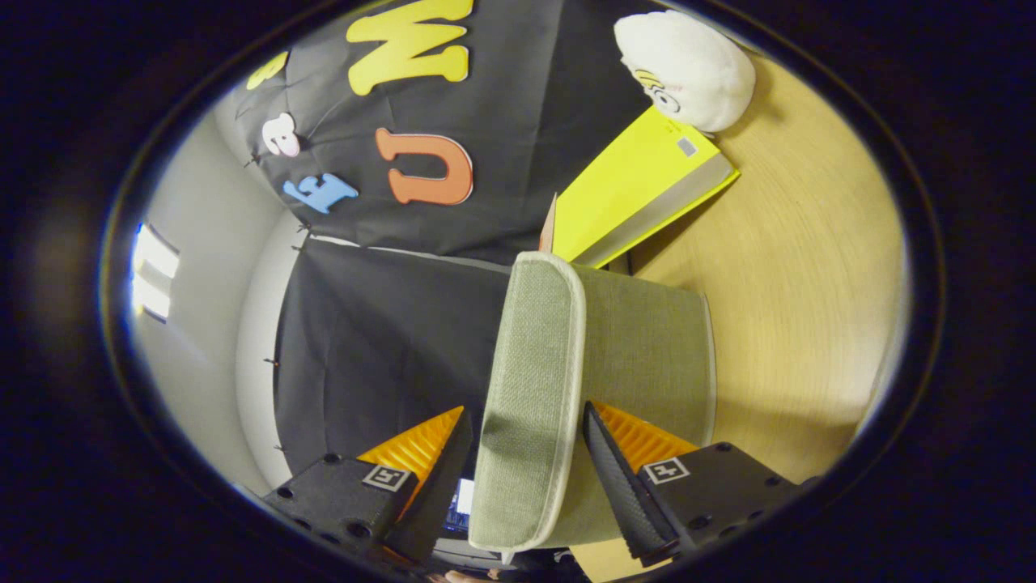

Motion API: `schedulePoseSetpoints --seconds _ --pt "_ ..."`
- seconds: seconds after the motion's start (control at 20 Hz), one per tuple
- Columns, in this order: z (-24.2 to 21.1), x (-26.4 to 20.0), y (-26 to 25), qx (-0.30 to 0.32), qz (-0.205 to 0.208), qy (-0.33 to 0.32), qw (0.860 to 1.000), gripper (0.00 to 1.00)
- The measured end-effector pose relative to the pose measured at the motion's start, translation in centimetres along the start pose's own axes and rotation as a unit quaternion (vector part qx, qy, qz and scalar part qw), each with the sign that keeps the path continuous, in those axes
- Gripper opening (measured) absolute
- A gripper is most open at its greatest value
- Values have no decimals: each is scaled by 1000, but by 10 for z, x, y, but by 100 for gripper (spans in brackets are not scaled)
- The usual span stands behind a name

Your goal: Open the storage box then place both shoes into the box .Put the left shoe in first, then the right shoe, with the right side of both shoes facing outward in a uniform manner.

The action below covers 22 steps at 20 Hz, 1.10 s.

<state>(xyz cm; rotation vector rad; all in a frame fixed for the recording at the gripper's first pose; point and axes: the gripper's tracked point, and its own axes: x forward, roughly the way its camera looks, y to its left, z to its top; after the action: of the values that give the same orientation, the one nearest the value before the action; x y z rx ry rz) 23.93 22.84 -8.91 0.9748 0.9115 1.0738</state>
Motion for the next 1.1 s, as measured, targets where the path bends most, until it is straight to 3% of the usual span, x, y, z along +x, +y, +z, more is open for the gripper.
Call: schedulePoseSetpoints --seconds 0.35,0.4,0.5,0.6,1.1 --pt "8 -19 5 6 -6 -28 1000 49" --pt "8 -22 9 2 -3 -35 999 36" --pt "4 -32 20 -11 -4 -45 999 20" --pt "-3 -39 27 -26 -15 -50 998 11" --pt "-25 -52 102 -72 -35 -75 994 7"
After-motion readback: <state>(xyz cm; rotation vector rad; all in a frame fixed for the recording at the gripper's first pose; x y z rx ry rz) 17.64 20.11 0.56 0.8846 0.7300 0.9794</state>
